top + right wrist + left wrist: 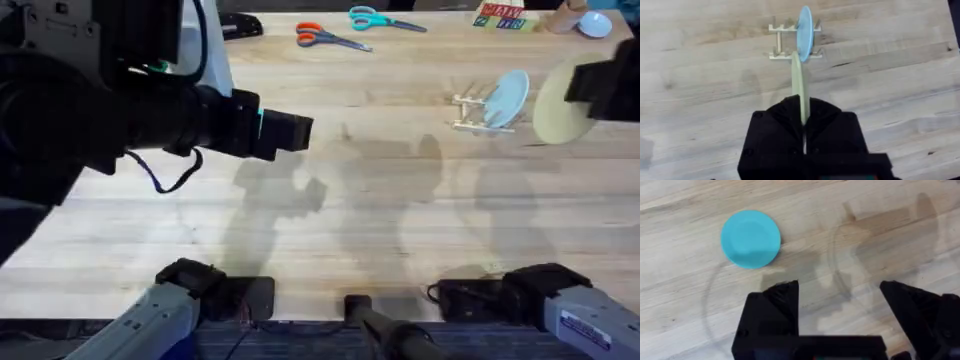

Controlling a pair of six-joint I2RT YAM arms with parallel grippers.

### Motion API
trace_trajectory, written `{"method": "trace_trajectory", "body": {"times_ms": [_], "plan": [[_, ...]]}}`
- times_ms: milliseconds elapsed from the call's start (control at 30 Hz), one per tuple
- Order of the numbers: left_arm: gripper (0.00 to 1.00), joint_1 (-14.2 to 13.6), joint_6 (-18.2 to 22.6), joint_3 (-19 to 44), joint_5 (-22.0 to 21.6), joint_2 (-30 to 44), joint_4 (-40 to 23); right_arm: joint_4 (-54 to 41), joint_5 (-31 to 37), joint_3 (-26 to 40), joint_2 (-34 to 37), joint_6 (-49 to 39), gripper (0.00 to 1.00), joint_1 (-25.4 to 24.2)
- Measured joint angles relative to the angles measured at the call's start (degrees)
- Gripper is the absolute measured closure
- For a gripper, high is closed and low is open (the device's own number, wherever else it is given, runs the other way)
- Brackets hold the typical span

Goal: Pick up the plates from the table one by one and place each into a slot on the dish rack.

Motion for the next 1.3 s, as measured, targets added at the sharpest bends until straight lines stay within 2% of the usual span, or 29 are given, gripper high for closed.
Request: {"method": "trace_trajectory", "body": {"times_ms": [267,800,1300], "plan": [[0.008,0.0,0.0,0.0,0.0,0.0,0.0,1.7,0.4,0.0,5.2,-0.9,0.97,0.0],[0.007,0.0,0.0,0.0,0.0,0.0,0.0,5.1,0.6,0.0,7.5,-6.2,0.97,0.0],[0.007,0.0,0.0,0.0,0.0,0.0,0.0,5.5,0.6,0.0,8.2,-6.4,0.97,-4.2]]}}
